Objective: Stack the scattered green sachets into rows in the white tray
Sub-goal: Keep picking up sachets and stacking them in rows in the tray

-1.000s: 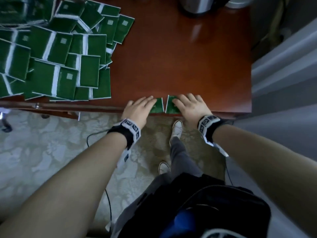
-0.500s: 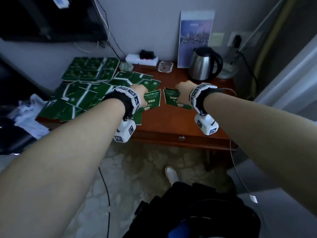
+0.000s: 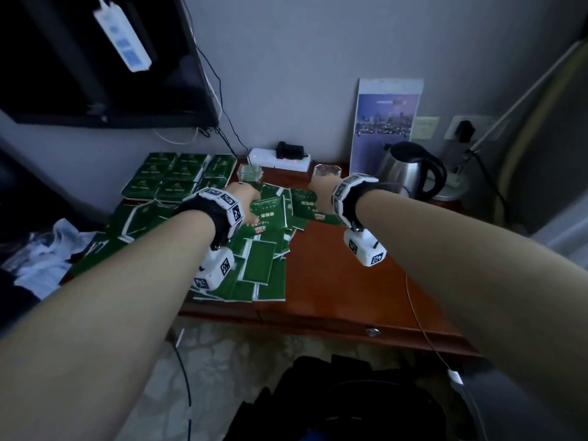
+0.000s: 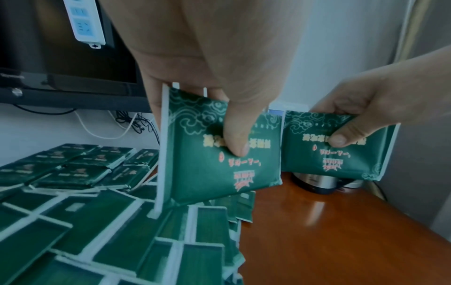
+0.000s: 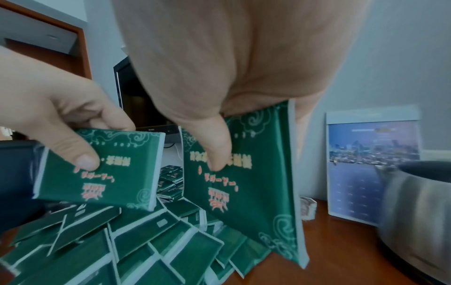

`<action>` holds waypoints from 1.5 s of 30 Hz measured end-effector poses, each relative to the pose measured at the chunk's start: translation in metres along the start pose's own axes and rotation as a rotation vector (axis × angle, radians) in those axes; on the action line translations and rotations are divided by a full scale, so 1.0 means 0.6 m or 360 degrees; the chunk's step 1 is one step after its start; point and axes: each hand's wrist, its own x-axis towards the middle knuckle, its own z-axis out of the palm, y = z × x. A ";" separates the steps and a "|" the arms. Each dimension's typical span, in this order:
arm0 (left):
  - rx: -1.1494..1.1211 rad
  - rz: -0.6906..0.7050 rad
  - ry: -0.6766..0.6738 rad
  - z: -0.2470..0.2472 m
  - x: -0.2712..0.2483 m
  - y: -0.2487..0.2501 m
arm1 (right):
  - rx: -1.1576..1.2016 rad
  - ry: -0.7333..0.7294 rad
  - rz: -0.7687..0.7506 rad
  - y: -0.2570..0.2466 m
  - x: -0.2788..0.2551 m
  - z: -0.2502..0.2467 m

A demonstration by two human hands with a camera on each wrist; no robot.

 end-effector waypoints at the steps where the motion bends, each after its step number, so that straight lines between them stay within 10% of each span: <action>1: 0.0008 -0.0006 0.0005 -0.009 0.022 -0.019 | -0.0032 -0.0046 -0.0034 -0.014 0.038 -0.002; 26: 0.0028 -0.0115 -0.0260 0.020 0.299 -0.556 | 0.0045 -0.0343 -0.0095 -0.383 0.488 0.031; 45: -0.0040 0.0107 0.0115 0.055 0.497 -0.884 | -0.0021 -0.0260 -0.0038 -0.619 0.711 0.094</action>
